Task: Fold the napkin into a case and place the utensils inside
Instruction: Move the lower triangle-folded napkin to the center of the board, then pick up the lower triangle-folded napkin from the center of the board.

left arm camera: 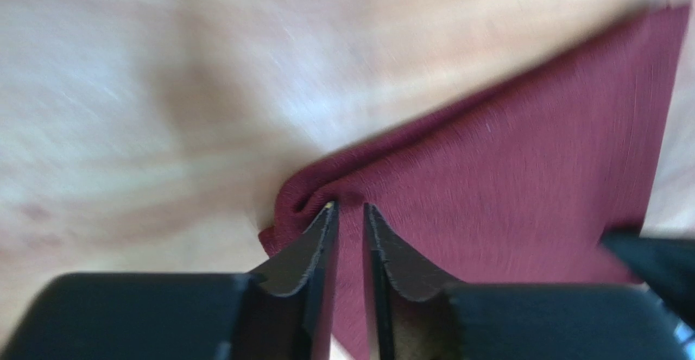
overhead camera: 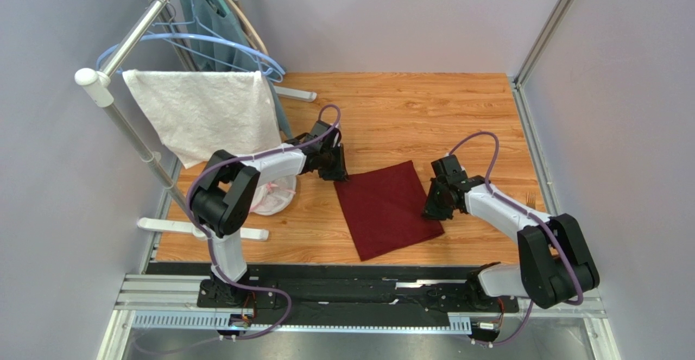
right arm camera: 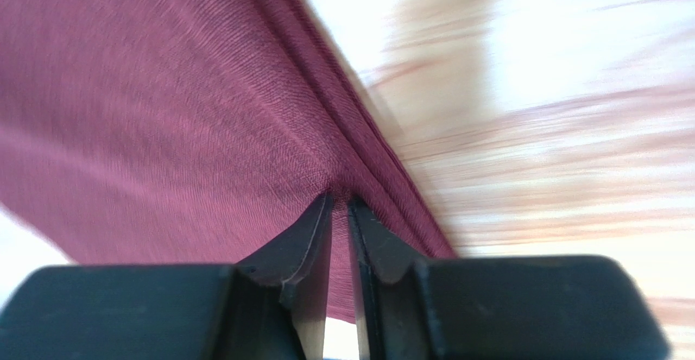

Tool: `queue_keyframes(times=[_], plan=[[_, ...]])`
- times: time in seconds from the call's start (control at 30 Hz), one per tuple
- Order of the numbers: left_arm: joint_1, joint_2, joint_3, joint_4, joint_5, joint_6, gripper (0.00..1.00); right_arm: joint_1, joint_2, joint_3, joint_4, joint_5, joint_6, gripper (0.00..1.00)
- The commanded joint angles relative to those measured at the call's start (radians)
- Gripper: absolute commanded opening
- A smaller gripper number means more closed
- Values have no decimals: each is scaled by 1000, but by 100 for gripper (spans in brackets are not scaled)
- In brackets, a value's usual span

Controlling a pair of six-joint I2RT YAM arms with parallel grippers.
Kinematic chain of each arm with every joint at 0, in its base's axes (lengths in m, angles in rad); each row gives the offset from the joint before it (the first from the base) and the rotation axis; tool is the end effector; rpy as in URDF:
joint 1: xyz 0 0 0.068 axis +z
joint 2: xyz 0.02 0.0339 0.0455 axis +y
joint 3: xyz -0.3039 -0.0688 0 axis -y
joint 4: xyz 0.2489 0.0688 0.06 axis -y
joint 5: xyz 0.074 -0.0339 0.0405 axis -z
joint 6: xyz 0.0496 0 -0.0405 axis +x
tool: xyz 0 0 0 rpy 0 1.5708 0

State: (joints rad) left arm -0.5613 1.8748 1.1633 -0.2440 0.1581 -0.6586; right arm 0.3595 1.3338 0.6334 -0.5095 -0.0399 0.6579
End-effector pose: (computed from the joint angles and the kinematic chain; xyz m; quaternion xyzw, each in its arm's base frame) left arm 0.3426 -0.2247 0.1860 -0.0223 0.9501 -0.2346 0.2043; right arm 0.2064 0.0797 0.1788 0.1427 0.9732 0.1045 0.1472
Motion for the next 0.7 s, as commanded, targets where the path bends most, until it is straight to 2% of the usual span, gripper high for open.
queue_keyframes(times=[0.0, 0.13, 0.23, 0.33, 0.5, 0.67], plan=[[-42, -147, -37, -15, -31, 19, 29, 60, -78, 41, -107, 205, -76, 23], [-40, -281, -25, -112, -142, 47, 40, 212, -151, 155, -129, 222, -181, 52], [-32, -388, -40, -161, -196, 15, 43, 300, -95, 204, -84, 109, -239, 63], [-9, -505, -106, -173, -204, -45, 43, 393, 3, 278, -58, 61, -253, 66], [1, -709, -214, -183, -216, -95, 42, 559, 229, 438, -70, 138, -251, 68], [3, -830, -290, -190, -210, -79, 42, 630, 350, 514, -81, 176, -221, 67]])
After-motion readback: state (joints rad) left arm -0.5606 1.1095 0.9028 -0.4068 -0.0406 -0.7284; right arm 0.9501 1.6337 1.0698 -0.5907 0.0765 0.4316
